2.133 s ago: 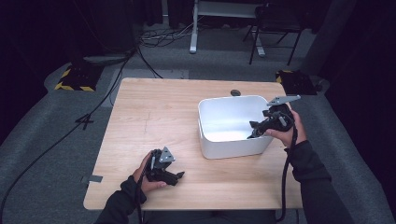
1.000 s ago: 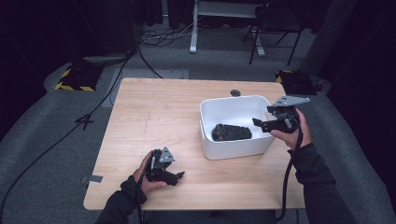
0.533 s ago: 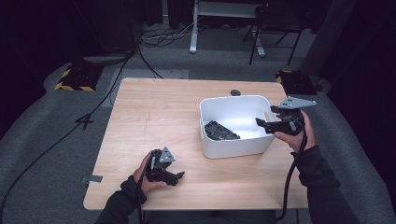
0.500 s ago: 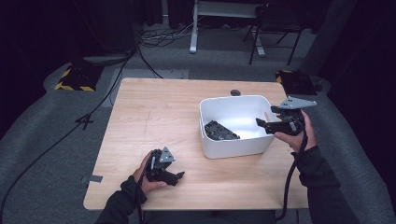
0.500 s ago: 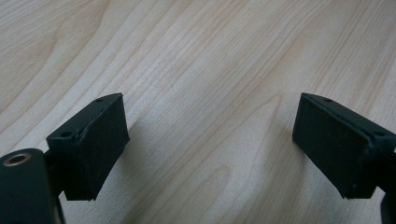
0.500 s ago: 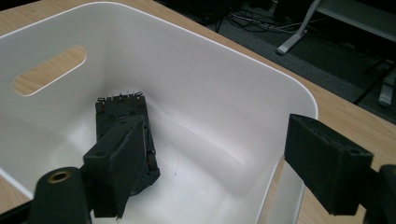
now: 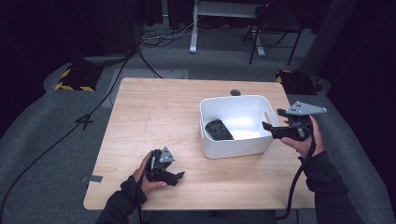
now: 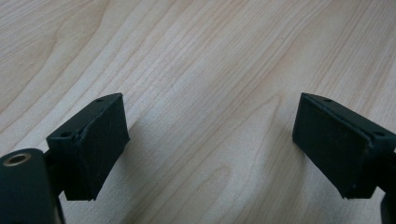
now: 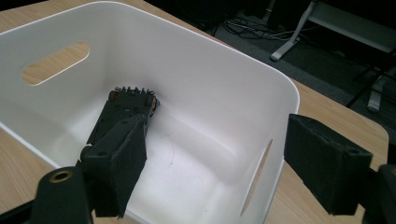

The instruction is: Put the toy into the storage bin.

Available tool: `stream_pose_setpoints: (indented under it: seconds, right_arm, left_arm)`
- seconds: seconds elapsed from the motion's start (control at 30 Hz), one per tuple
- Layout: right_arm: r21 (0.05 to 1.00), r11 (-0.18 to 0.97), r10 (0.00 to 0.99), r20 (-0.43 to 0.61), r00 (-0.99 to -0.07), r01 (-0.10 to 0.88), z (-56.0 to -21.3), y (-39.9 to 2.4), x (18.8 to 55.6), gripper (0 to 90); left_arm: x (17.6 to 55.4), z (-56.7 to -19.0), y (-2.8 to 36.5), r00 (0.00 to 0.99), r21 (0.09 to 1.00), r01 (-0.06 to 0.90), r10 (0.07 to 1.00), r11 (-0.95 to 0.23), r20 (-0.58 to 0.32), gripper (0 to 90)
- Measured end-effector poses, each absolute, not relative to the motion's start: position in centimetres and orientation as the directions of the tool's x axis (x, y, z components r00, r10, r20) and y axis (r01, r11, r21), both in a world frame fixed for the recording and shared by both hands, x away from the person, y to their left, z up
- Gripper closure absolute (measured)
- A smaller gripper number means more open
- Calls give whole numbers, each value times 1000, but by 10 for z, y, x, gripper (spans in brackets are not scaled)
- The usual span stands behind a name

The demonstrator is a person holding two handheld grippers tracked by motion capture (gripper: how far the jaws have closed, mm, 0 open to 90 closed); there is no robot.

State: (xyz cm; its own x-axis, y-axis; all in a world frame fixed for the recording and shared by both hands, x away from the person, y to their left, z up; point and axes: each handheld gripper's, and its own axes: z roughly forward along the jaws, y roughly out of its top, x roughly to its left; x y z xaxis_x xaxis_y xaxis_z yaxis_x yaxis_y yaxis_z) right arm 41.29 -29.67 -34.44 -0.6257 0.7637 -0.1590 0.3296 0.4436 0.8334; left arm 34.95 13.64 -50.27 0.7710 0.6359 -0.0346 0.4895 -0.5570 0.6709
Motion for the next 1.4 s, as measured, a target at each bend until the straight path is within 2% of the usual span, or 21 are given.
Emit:
stream_pose_setpoints:
  seconds: [0.73, 1.4]
  right_arm:
    - [839, 448, 759, -175, -628, 307, -352, -319, 386, 214]
    - [831, 467, 740, -181, -648, 301, -373, -325, 375, 206]
  left_arm:
    - [349, -503, 136, 770, 671, 491, 637, -556, -35, 108]
    - [349, -503, 136, 770, 671, 491, 637, -556, -35, 108]
